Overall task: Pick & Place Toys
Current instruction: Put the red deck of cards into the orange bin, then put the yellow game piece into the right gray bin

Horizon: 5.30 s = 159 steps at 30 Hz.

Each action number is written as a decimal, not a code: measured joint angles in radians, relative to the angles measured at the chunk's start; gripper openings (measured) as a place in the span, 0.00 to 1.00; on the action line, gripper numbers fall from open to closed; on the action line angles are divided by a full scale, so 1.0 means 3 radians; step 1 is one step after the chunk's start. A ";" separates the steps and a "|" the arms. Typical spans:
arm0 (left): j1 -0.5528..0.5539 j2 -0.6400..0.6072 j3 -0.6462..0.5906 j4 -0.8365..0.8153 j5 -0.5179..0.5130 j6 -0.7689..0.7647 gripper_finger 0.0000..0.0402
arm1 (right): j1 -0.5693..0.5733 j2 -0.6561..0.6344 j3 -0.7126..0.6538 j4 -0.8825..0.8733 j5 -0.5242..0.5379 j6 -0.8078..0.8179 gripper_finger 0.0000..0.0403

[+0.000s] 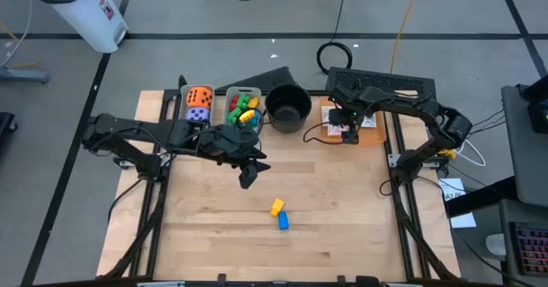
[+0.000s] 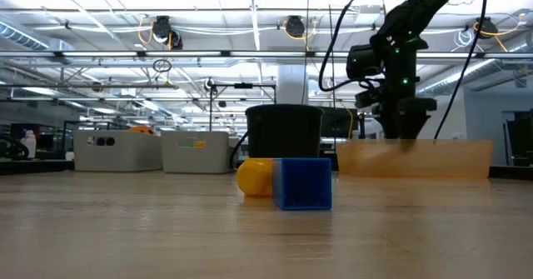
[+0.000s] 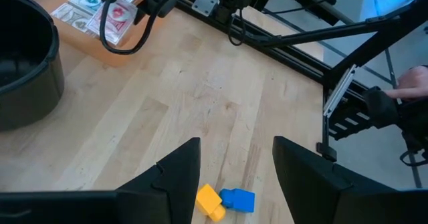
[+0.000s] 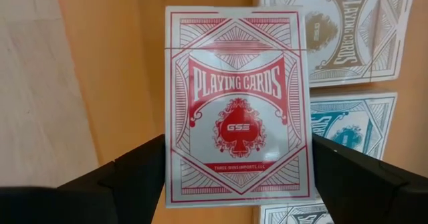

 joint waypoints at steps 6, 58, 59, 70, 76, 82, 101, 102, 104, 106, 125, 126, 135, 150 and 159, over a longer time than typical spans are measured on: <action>0.0000 0.0000 0.0000 0.0000 -0.0001 0.0003 0.48 | 0.0010 -0.0032 0.0000 -0.0140 0.0009 -0.0038 0.82; 0.0001 0.0000 0.0000 0.0025 -0.0001 0.0037 0.48 | 0.0008 -0.0255 0.0000 0.0062 0.0747 0.0034 0.90; 0.0001 0.0000 0.0000 0.0025 -0.0001 0.0037 0.48 | 0.0003 -0.0255 0.0000 0.0132 0.0802 0.0077 0.90; 0.0001 0.0000 0.0000 0.0029 -0.0001 0.0000 0.48 | -0.0032 -0.0174 0.0002 0.0392 0.0780 0.0161 0.62; 0.0000 0.0000 0.0000 0.0084 -0.0001 -0.0004 0.48 | -0.0094 -0.0012 0.0003 0.0460 0.0788 0.0295 0.54; 0.0000 0.0000 0.0000 0.0149 0.0019 -0.0005 0.48 | -0.0150 0.0032 0.0003 0.0477 0.0772 0.0294 0.52; 0.0000 0.0000 0.0000 0.0150 0.0020 0.0022 0.48 | -0.0142 0.0032 -0.0068 0.0471 0.0500 0.0151 0.52; 0.0000 0.0000 0.0001 0.0150 0.0021 0.0022 0.48 | -0.0142 0.0032 -0.0098 0.0466 0.0497 0.0151 0.52; 0.0000 0.0000 0.0001 0.0150 0.0022 0.0022 0.48 | -0.0140 0.0032 -0.0155 0.0462 0.0538 0.0146 0.52; 0.0000 0.0000 0.0001 0.0150 0.0022 0.0022 0.48 | -0.0141 0.0032 -0.0206 0.0462 0.0603 0.0151 0.52; 0.0040 0.0000 0.0001 0.0149 -0.0039 0.0079 0.48 | 0.0163 -0.0375 -0.0016 0.0637 0.0856 0.0287 0.52; 0.0048 0.0000 0.0001 0.0148 -0.0035 0.0079 0.48 | 0.0194 -0.0434 0.0015 0.0658 0.0856 0.0368 0.52; 0.0012 0.0000 0.0001 0.0145 0.0070 0.0066 0.48 | 0.0658 -0.1079 0.0171 0.0734 0.0343 0.1310 0.52; -0.0809 0.0027 0.0003 0.0101 -0.0390 -0.0267 0.48 | 0.1996 -0.1363 0.0092 0.1906 -0.0697 0.3328 0.52; -0.1446 0.0309 0.0003 0.0128 -0.0768 -0.0782 0.48 | 0.2852 -0.1097 -0.0555 0.3659 -0.0804 0.4808 0.53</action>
